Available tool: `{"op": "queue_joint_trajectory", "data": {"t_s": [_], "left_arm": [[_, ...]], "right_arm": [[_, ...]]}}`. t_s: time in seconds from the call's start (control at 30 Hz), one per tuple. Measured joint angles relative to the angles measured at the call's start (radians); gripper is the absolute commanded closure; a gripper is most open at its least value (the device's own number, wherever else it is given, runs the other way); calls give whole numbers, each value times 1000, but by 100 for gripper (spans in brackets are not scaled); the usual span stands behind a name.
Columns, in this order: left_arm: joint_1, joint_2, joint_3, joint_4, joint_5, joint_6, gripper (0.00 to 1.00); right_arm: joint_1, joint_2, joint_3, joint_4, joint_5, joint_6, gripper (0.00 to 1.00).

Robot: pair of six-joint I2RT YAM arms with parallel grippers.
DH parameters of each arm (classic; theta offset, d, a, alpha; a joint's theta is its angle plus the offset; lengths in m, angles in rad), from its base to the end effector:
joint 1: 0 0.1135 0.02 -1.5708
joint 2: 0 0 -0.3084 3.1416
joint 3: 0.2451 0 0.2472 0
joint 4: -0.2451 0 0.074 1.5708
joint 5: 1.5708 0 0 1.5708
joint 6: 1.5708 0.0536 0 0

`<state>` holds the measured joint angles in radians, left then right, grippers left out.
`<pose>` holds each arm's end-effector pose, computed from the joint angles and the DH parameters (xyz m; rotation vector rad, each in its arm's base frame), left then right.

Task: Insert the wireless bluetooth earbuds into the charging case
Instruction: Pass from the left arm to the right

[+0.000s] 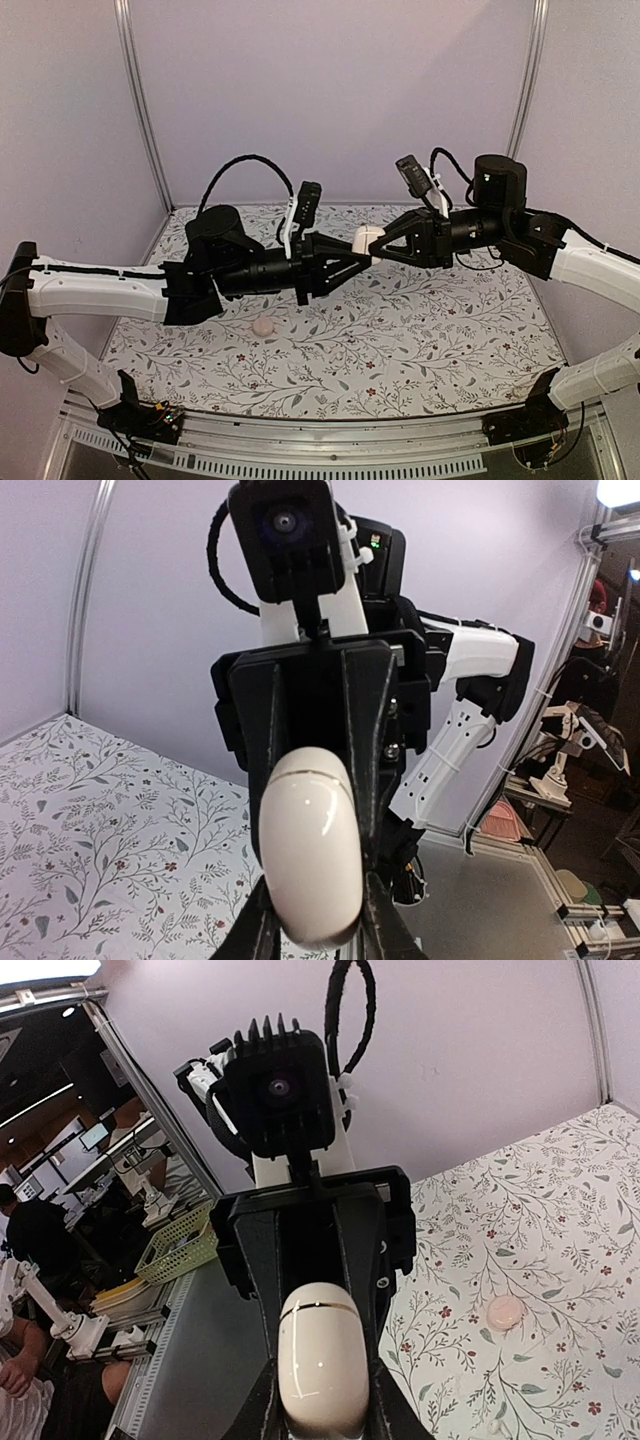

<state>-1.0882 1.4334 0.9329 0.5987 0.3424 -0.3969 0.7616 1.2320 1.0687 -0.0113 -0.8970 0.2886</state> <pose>0.1422 -0.3103 0.3687 0.8440 1.4269 -1.4223 0.1663 0.2164 0.4059 -1.1291 1.5809 1.5078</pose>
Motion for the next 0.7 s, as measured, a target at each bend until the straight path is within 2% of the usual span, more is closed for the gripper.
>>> {"op": "queue_joint_trajectory", "data": {"t_s": [0.03,0.13,0.2,0.37,0.47,0.7], "left_arm": [[0,0,0,0,3,-2,82],[1,0,0,0,4,-5,70],[1,0,0,-1,5,2,52],[1,-1,0,-12,-3,15,31],[2,-27,-25,-19,-37,26,28],[5,-98,-60,-53,-124,44,28]], "right_arm": [[0,0,0,-3,0,-5,87],[0,0,2,-10,0,-14,92],[0,0,2,-11,1,-14,93],[-2,0,2,-23,6,-12,96],[-5,0,2,-22,6,-8,96],[-12,0,-13,-19,5,1,98]]}}
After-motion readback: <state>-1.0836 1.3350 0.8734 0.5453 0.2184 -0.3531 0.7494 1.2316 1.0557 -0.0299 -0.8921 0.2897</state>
